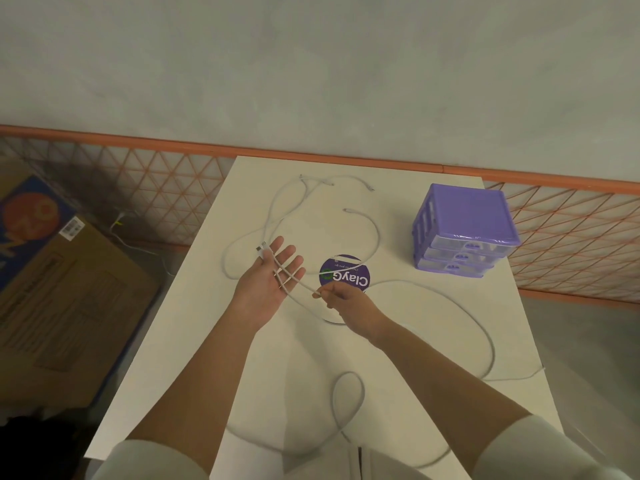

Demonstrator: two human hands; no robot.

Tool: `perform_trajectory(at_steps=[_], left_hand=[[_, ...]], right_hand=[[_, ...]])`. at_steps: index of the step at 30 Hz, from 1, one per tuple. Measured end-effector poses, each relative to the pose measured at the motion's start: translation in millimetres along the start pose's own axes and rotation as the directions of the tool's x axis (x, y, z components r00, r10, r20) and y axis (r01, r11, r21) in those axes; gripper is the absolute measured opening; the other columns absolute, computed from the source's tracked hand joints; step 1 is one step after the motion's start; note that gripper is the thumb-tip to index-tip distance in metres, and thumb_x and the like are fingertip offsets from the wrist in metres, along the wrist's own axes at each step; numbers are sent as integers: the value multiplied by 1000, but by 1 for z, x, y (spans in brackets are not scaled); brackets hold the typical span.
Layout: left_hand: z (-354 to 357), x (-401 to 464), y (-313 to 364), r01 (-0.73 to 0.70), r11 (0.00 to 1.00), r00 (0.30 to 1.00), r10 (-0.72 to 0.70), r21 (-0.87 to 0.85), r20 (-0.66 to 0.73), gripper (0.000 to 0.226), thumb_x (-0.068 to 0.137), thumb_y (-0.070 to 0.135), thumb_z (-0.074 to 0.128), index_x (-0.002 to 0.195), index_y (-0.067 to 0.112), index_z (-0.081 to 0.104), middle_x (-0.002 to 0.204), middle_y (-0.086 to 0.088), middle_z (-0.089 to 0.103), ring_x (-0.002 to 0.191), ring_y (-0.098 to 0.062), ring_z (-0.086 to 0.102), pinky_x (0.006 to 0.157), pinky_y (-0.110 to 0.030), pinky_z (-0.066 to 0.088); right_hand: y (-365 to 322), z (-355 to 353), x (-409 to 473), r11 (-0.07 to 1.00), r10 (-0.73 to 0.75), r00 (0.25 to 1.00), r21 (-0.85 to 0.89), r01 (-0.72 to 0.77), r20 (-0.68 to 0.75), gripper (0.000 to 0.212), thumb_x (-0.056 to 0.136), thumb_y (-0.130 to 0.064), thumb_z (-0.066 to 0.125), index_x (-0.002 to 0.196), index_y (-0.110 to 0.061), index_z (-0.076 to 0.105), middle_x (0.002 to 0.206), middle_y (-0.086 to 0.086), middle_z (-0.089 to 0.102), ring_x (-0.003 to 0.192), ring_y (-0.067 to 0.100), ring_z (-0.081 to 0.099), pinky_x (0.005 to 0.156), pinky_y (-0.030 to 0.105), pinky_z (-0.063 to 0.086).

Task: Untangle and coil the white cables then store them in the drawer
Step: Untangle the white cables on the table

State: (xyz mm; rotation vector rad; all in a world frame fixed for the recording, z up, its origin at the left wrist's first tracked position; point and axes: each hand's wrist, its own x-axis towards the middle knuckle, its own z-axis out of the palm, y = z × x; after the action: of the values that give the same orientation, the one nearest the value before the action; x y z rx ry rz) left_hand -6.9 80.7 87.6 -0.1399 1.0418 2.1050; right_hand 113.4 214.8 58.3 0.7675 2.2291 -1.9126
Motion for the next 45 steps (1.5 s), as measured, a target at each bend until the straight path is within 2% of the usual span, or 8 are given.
perform_trajectory(at_steps=[4,12,17,22,28,36,42,45], left_hand=[[1,2,-1,12,1000,998,-13,-16,-57,28,105,29,37,118,15,58,62,6,46,54,-7,49,79,-32,59],[-5,7,6,-21,991,992,5,-136,-123,34,103,38,39,77,18,50,55,5,29,43,-11,31,51,-22,45],[-11,10,3,-56,974,980,12,-220,-198,32,104,25,39,73,18,48,53,5,27,42,-11,31,50,-21,43],[-24,12,12,-133,945,964,54,-297,-261,30,101,18,38,72,19,47,54,5,28,42,-9,32,54,-21,43],[-23,16,7,-137,949,954,51,-282,-294,29,101,19,39,74,18,48,53,6,30,42,-9,32,57,-21,41],[-24,18,-5,-170,913,944,42,-371,-327,34,105,24,34,74,18,48,50,6,32,40,-8,33,57,-21,42],[-30,19,1,-199,895,936,52,-400,-349,38,105,26,31,73,17,48,53,6,31,41,-9,32,59,-22,41],[-32,18,0,-193,906,932,49,-376,-360,36,105,27,33,74,18,49,54,6,31,42,-8,32,59,-21,40]], right_hand=[[-4,-2,-2,1000,14,1000,8,-14,-10,18,100,-30,50,97,-25,68,95,-10,61,88,7,51,77,20,40],[-11,-11,-11,999,22,999,-31,-20,47,38,92,-47,59,76,-15,46,71,6,65,57,19,60,56,27,49],[-22,-36,-14,718,-235,965,-690,94,-113,48,91,-62,48,68,-20,44,64,-2,53,64,20,52,57,32,39],[-8,-63,-20,730,-182,961,-683,-10,-209,44,87,-71,44,82,-30,60,72,-7,61,72,19,58,62,32,45],[3,-75,-29,745,-143,975,-667,-5,-167,38,92,-47,60,70,-41,30,62,-16,40,58,1,40,51,20,26],[30,-73,-23,400,-356,934,-903,158,6,29,99,-46,44,84,-22,41,79,-5,61,86,24,48,75,31,26],[36,-71,-28,541,-185,983,-835,101,-1,32,100,-53,34,104,-30,56,79,-13,58,83,17,52,87,30,33],[42,-78,-19,309,-400,916,-938,159,24,37,100,-45,35,105,-27,67,89,-3,67,89,24,59,78,34,36]])
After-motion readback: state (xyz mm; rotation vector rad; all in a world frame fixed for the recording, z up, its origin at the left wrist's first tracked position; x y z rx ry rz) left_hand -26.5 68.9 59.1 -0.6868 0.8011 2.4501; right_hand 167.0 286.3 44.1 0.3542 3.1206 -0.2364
